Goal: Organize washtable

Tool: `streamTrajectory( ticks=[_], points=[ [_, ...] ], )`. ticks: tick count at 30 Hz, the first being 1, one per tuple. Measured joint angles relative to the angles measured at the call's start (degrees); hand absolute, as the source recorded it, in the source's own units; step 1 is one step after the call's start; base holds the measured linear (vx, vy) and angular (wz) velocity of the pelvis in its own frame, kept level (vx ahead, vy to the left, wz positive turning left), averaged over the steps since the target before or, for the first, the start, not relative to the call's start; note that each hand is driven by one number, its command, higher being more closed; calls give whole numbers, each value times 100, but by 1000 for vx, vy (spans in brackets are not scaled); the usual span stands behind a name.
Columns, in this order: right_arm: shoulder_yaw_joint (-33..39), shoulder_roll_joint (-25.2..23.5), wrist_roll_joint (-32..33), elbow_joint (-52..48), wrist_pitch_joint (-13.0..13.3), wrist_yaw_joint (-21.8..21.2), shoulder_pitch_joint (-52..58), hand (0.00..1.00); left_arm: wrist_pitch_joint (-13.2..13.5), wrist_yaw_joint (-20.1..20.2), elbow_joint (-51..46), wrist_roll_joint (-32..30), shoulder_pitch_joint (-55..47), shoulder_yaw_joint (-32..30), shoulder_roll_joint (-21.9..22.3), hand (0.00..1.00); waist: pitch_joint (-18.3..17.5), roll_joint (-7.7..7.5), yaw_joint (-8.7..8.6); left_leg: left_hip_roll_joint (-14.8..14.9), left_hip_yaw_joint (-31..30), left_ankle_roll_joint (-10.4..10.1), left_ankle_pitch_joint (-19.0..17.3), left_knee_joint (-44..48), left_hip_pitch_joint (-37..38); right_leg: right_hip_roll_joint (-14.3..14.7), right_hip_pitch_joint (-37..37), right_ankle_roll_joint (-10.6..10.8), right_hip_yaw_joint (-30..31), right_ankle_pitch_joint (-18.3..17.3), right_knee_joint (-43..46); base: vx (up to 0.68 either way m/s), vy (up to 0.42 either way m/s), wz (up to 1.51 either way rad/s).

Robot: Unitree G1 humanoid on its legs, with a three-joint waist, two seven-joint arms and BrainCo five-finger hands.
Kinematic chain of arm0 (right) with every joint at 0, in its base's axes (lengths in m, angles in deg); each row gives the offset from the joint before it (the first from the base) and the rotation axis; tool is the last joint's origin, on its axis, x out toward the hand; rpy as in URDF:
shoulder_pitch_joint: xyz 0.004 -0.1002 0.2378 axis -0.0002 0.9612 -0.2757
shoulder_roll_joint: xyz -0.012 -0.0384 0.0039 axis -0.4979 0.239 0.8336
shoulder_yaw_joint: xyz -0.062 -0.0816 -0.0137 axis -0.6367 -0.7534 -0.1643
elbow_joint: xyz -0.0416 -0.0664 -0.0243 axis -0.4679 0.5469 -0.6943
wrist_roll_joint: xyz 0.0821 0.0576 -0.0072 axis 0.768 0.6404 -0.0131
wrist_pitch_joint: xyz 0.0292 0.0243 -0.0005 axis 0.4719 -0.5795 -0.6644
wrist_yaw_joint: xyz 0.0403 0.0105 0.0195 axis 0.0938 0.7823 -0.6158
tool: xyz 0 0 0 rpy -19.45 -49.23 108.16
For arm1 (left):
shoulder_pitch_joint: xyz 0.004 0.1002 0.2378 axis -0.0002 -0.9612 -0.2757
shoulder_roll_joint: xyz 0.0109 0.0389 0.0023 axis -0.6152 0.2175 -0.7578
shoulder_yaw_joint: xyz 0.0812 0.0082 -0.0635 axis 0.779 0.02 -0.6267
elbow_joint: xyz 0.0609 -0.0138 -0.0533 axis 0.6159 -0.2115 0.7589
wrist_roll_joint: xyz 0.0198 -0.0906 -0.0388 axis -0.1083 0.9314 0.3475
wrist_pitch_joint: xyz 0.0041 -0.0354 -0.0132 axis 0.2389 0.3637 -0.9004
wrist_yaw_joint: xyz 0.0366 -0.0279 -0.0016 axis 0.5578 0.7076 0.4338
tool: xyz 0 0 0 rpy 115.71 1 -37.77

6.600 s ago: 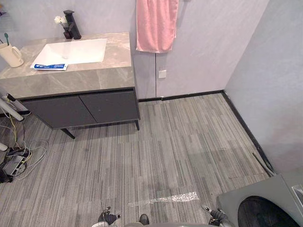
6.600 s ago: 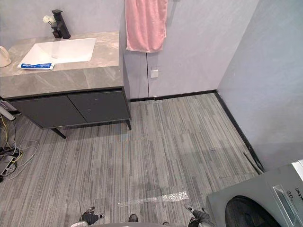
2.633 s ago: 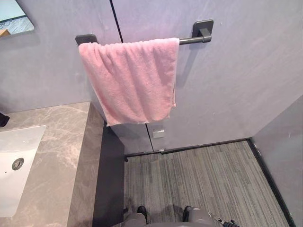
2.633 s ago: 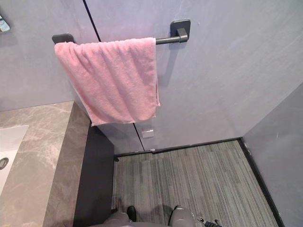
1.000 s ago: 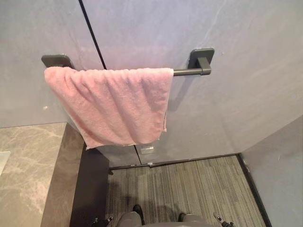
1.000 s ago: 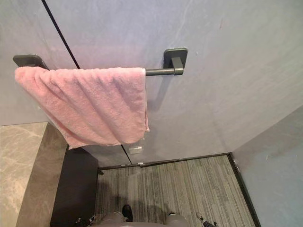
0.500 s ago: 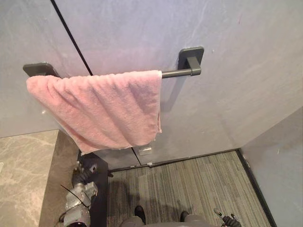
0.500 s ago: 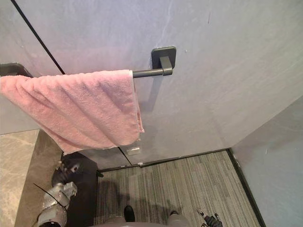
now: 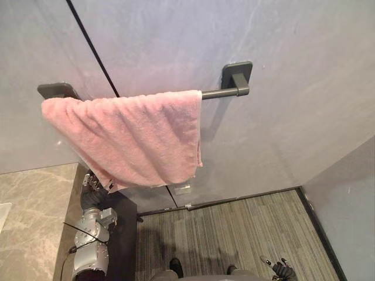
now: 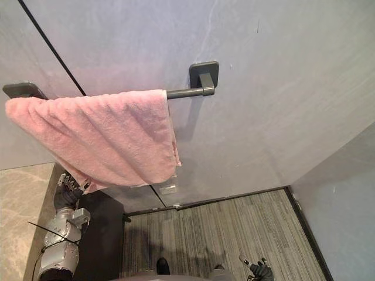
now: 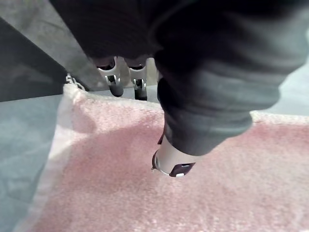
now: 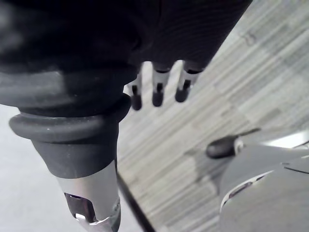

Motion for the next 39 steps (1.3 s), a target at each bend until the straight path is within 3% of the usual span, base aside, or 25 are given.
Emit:
streamTrajectory(
  ticks=[11, 23, 29, 39],
  points=[
    [-5, 14, -137, 13, -26, -53, 91, 0, 123, -177, -450, 5, 1, -134, -230, 0, -120, 15, -1, -14, -21, 85, 67, -112, 4, 19, 21, -25, 1, 115, -157, -12, -2, 0],
    [-48, 71, -216, 43, -53, -193, 113, 0, 121, 435, -288, 792, 47, -43, -1179, 0, -134, -5, 38, -13, -20, 81, 74, -121, -1, 24, 11, -24, 9, 115, -177, 0, 0, 0],
    [-47, 131, -220, 226, -60, -281, 114, 0, 110, 683, -138, 1014, 240, 253, -1599, 0, -135, -4, 175, -14, -15, 74, 81, -122, -57, 30, 1, -2, 18, 175, -282, 0, 0, 0],
    [-54, 136, -223, 243, -68, -312, 122, 0, 48, 1232, -65, 1232, 384, 921, -2181, 0, -197, 72, 164, -14, 15, 96, 119, -121, -96, 39, -15, -15, 41, 294, -377, -14, -4, -1]
  ],
)
